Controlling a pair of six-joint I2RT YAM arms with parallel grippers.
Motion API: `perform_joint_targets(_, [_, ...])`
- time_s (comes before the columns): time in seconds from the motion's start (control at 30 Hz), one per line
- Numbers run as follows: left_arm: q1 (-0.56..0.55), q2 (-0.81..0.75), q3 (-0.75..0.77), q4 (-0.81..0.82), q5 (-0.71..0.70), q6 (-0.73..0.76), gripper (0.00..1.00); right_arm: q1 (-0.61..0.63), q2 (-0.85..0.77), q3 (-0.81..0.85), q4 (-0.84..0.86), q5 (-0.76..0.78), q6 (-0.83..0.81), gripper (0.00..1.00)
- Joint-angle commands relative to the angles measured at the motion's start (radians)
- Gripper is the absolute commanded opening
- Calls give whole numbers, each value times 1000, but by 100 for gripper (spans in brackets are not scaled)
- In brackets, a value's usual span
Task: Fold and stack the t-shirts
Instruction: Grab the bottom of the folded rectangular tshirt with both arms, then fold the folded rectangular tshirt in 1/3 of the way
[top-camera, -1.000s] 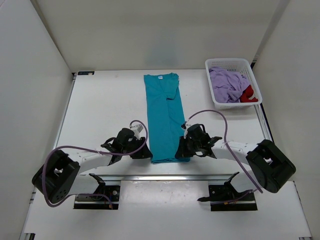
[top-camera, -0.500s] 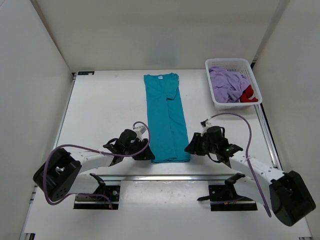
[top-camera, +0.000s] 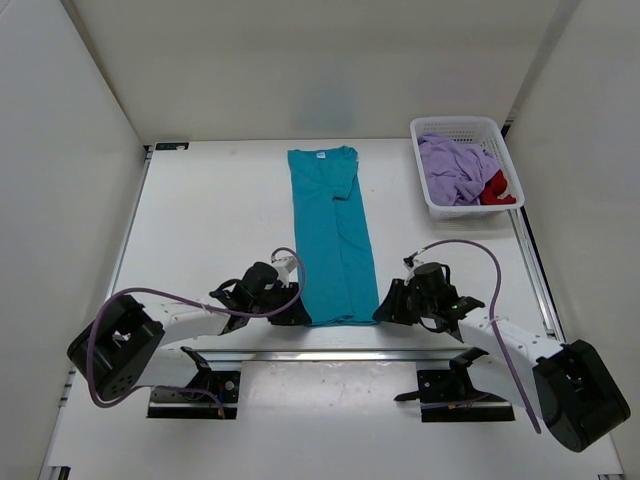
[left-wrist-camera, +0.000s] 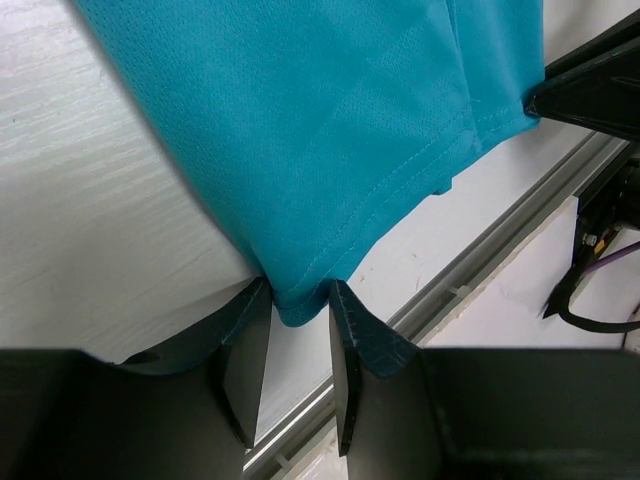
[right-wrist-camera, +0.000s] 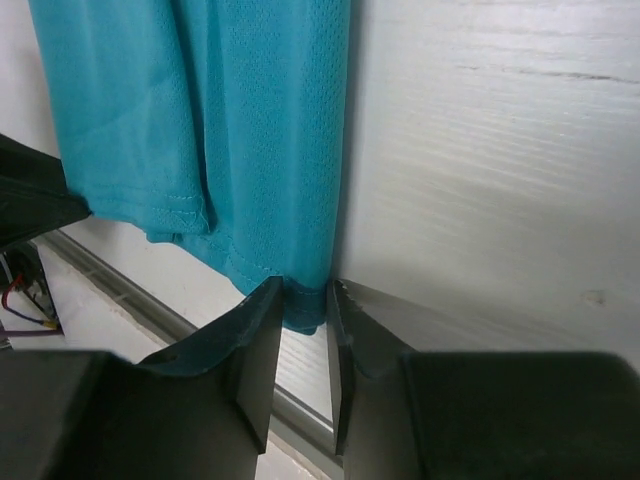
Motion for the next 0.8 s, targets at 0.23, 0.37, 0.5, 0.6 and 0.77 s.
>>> perform_joint_targets(0.23, [-7,-41,-64,-77,-16,-21,13,47,-56,-50,3,-8,38,1])
perform_joint_targets(0.37, [0,-169,-108,-158,-34,-38,0,176,-110,-57,-55,47,105,0])
perform_joint_targets(0.5, [16,-356,-139,-270,-17,-58,0,304,-199,-36,-135,127,191,0])
perform_joint_targets(0.6, [25,-470,-121,-345,-5,-83,0,307,-238,34,-204,138,170,1])
perform_joint_targets(0.77, [147,-463,20,-367,16,-29,0,100,-129,160,-132,-15,13,0])
